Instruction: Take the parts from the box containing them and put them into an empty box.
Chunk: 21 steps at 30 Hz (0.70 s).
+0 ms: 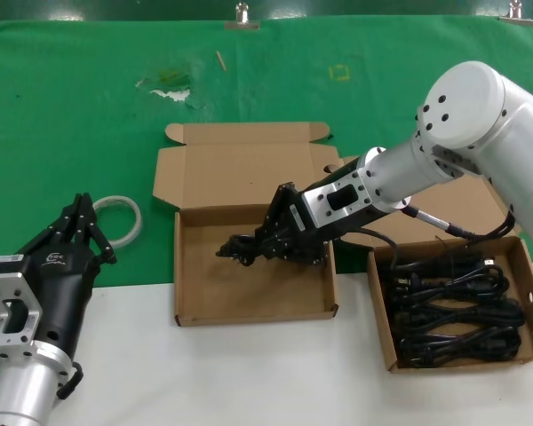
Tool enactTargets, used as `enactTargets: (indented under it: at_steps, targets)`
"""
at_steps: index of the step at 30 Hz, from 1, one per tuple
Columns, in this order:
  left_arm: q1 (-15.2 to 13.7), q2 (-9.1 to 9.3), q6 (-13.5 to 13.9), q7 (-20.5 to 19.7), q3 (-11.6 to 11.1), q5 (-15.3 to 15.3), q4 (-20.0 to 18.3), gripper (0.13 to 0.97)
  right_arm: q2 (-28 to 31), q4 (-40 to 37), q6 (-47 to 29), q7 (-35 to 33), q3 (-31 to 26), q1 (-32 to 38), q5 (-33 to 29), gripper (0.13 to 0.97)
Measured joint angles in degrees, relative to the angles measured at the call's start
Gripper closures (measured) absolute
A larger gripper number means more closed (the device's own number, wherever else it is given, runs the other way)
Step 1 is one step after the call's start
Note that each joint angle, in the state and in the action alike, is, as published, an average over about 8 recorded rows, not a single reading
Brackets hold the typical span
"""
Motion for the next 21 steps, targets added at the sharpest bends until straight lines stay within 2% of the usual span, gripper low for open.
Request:
enactTargets:
  at_steps: [3,11,15,21]
  targets:
    - [0.0,0.00,0.0,0.0,0.0,0.0,0.0,0.941,0.0,0.1,0.1,-0.1,0.1,0.0,0.1,0.918]
    - [0.0,0.00,0.0,0.0,0.0,0.0,0.0,0.941,0.5,0.9,-0.3,-0.4,0.2,-0.4,0.4,0.848]
    - [0.0,0.00,0.0,0.0,0.0,0.0,0.0,0.941,1.0,1.9,-0.9,-0.2,0.0,-0.8,0.4,0.848]
    - [0.0,0.00,0.0,0.0,0.0,0.0,0.0,0.941,1.3,2.4,-1.2,0.0,-0.1,-0.9,0.3,0.750]
